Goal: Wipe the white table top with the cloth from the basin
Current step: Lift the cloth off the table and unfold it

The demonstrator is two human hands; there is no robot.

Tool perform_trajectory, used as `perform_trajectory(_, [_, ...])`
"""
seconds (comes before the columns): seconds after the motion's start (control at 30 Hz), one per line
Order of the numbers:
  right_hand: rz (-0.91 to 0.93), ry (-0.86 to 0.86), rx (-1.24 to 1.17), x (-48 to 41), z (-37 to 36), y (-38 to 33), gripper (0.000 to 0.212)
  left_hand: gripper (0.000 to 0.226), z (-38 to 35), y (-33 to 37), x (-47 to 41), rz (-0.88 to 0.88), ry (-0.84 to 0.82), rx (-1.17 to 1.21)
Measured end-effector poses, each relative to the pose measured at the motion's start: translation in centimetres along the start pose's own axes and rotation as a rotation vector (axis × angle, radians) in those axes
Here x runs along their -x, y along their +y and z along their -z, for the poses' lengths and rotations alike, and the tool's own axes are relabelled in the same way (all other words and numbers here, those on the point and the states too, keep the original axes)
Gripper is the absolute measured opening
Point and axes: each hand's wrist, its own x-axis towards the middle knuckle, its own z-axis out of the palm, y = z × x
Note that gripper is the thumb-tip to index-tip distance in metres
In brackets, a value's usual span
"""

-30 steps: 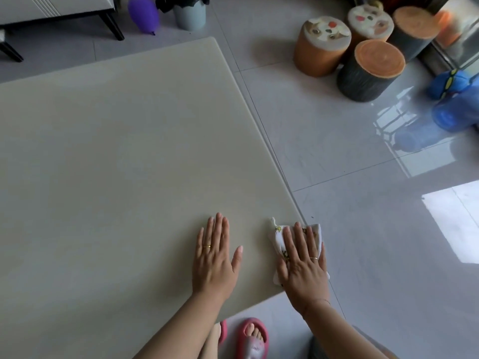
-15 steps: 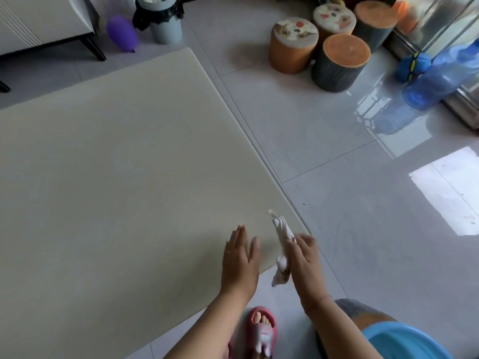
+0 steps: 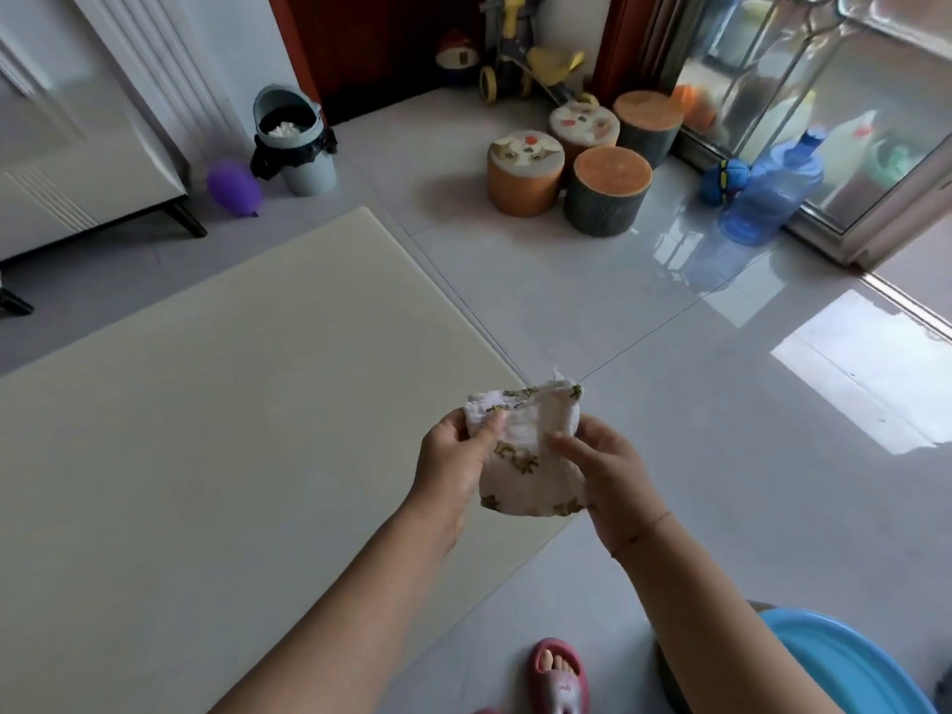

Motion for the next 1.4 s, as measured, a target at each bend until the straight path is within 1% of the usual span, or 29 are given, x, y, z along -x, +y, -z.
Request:
perform_trajectory(0.1, [0.059, 0.086, 0.066, 2.5, 0.7, -3.3, 0.016, 0.009, -1.5, 3.3, 1.8, -0.119, -0.023, -0.043])
perform_trajectory(0.2, [0.104, 0.152, 0.060, 5.3, 2.3, -6.5, 0.019, 0.012, -3.9, 6.6, 4.3, -0.196, -0.098, -0.088])
perform_trajectory(0.3, [0.143, 0.231, 0.020, 8.2, 5.0, -9.0, 0.024, 0.018, -7.2, 9.1, 6.8, -0.211, -0.189, -0.108])
perform_trajectory(0.4, [0.159, 0.344, -0.026, 11.2, 9.1, -10.0, 0.029, 0.022, -11.5, 9.8, 9.1, -0.199, -0.275, -0.103])
perform_trajectory(0.5, [0.141, 0.447, -0.069, 14.4, 13.9, -9.0, 0.021, 0.023, -16.3, 8.1, 11.2, -0.159, -0.355, -0.123])
perform_trajectory(0.67, [0.095, 0.642, -0.138, 19.6, 22.6, -4.1, 0.020, 0.020, -24.1, 0.3, 14.0, -0.071, -0.511, -0.257])
perform_trajectory(0.83, [0.036, 0.756, -0.191, 24.2, 30.7, 4.7, 0.016, 0.020, -29.7, -10.4, 16.7, -0.108, -0.602, -0.538])
perform_trajectory(0.9, [-0.001, 0.784, -0.166, 25.4, 33.1, 9.1, 0.015, 0.020, -31.1, -15.1, 17.3, -0.157, -0.600, -0.712])
perform_trajectory(0.97, [-0.067, 0.794, -0.132, 26.3, 34.9, 13.9, 0.014, 0.018, -31.8, -19.8, 17.9, -0.152, -0.593, -0.851])
perform_trajectory(1.07, [-0.192, 0.781, -0.088, 27.2, 36.3, 21.0, 0.016, 0.016, -31.5, -26.2, 18.8, -0.022, -0.627, -0.974])
perform_trajectory(1.1, [-0.225, 0.779, -0.087, 27.4, 36.4, 23.1, 0.017, 0.025, -31.1, -28.1, 19.0, 0.025, -0.646, -1.001])
perform_trajectory(1.17, [-0.276, 0.794, -0.088, 27.5, 36.3, 27.0, 0.020, 0.063, -30.2, -31.6, 19.1, 0.069, -0.716, -1.078])
perform_trajectory(1.2, [-0.300, 0.809, -0.094, 27.5, 36.1, 28.7, 0.023, 0.078, -29.7, -33.1, 19.1, 0.074, -0.759, -1.130])
perform_trajectory(1.23, [-0.318, 0.824, -0.102, 27.4, 36.0, 30.3, 0.028, 0.086, -29.4, -34.6, 19.0, 0.067, -0.800, -1.179])
perform_trajectory(1.3, [-0.351, 0.833, -0.116, 27.0, 35.8, 33.3, 0.043, 0.086, -28.9, -37.5, 18.5, 0.030, -0.870, -1.276])
perform_trajectory(1.37, [-0.367, 0.832, -0.116, 26.5, 35.7, 35.9, 0.060, 0.078, -28.6, -40.2, 17.6, -0.030, -0.937, -1.383])
perform_trajectory(1.4, [-0.369, 0.839, -0.094, 26.2, 35.7, 36.9, 0.064, 0.074, -28.4, -41.5, 17.1, -0.051, -0.961, -1.420])
